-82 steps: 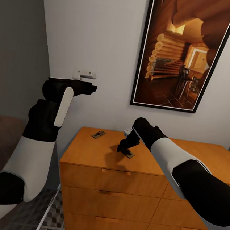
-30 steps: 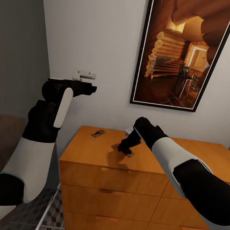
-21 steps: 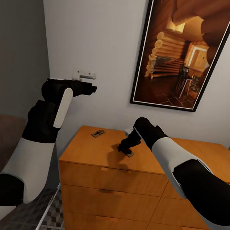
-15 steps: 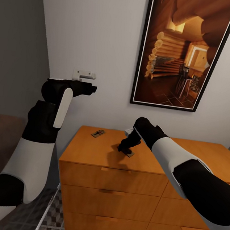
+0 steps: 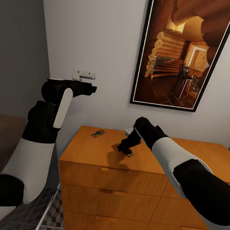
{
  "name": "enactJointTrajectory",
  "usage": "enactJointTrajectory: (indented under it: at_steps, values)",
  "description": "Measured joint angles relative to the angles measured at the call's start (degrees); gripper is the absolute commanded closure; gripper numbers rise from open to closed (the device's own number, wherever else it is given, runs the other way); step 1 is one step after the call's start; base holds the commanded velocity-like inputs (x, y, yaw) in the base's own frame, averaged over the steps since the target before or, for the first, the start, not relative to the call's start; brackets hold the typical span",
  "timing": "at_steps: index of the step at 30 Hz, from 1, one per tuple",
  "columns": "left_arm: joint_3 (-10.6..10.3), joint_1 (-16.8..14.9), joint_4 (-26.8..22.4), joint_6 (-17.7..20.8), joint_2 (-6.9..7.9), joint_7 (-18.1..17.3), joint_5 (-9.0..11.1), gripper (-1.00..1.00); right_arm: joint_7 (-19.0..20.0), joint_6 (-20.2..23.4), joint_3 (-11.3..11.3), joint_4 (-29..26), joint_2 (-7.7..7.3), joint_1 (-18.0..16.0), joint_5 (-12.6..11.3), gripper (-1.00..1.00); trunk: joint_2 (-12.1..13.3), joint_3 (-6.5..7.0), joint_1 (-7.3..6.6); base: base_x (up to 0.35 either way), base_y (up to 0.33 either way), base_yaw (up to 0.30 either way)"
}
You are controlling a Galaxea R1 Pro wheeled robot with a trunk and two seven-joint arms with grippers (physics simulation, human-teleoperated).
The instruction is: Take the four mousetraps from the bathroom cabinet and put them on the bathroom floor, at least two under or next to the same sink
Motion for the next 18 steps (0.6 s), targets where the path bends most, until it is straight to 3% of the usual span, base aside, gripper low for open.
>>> enactJointTrajectory:
  at_steps: [18]
  values:
    - [-0.02, 0.74, -1.00, 0.00, -0.02, 0.00, 0.05, -1.00, 0.00, 0.00, -0.03, -0.01, 0.02, 0.00, 0.03, -1.00, 0.00, 0.00, 0.00, 0.000, 0.000, 0.000]
